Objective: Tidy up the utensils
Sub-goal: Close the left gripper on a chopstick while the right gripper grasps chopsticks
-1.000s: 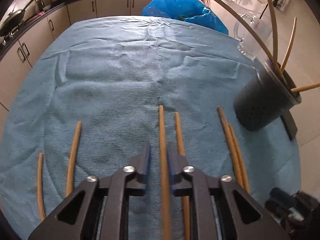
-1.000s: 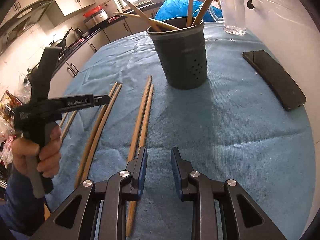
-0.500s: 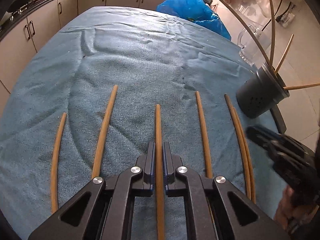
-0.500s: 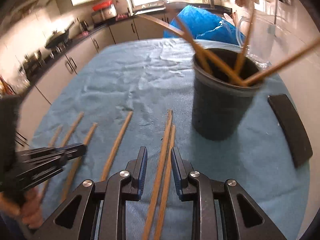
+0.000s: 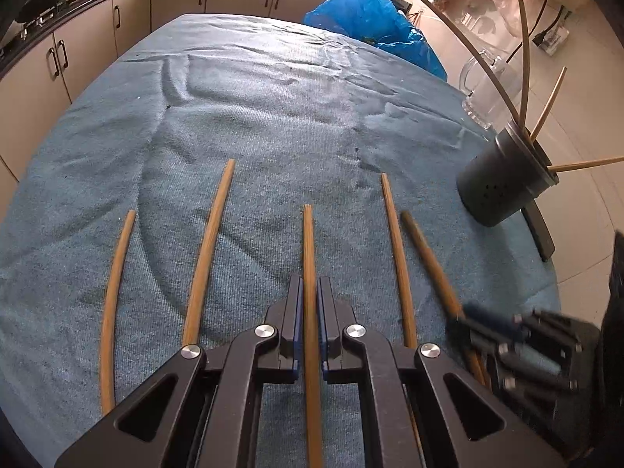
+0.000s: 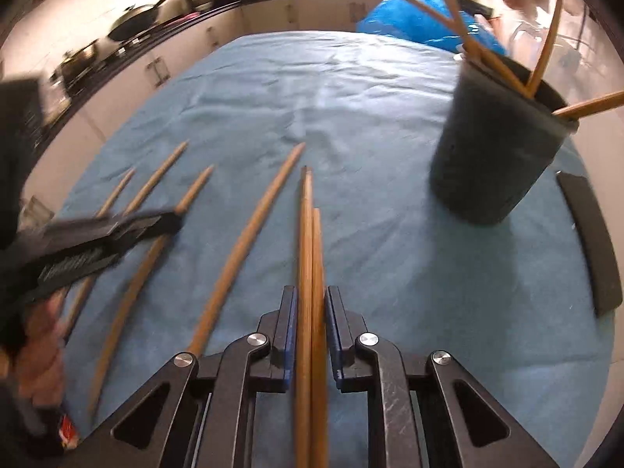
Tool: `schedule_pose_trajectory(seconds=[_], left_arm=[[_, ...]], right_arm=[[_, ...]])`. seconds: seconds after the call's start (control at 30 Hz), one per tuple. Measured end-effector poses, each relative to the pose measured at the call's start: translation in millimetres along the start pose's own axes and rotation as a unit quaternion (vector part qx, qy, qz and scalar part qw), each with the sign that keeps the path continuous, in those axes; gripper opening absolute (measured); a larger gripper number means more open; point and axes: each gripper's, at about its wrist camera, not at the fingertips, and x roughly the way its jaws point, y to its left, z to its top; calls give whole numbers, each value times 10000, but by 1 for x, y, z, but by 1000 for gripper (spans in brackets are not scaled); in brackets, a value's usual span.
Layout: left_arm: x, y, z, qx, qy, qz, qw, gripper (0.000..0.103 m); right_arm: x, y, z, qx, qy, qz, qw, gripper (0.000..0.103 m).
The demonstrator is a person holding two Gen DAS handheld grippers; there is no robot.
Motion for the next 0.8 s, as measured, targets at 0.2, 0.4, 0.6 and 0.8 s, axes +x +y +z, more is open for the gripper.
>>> schedule_pose_trajectory(seconds=[0.2, 0.4, 0.6, 0.8], left_arm=[[-2, 3, -2, -74, 16, 23, 10000, 7], [-3, 4, -4, -81, 21, 34, 10000, 7], [-2, 3, -4, -56, 1, 58, 10000, 7], [0, 0, 1, -9, 109, 94, 9999, 7]], right_arm=[[-8, -11, -3, 203, -3, -310, 9993, 16], [-17, -18, 5, 365, -157, -522, 9978, 16], [-16, -15, 34, 184, -371, -355, 9985, 16], [14, -11, 61, 161, 5, -229, 9996, 16]])
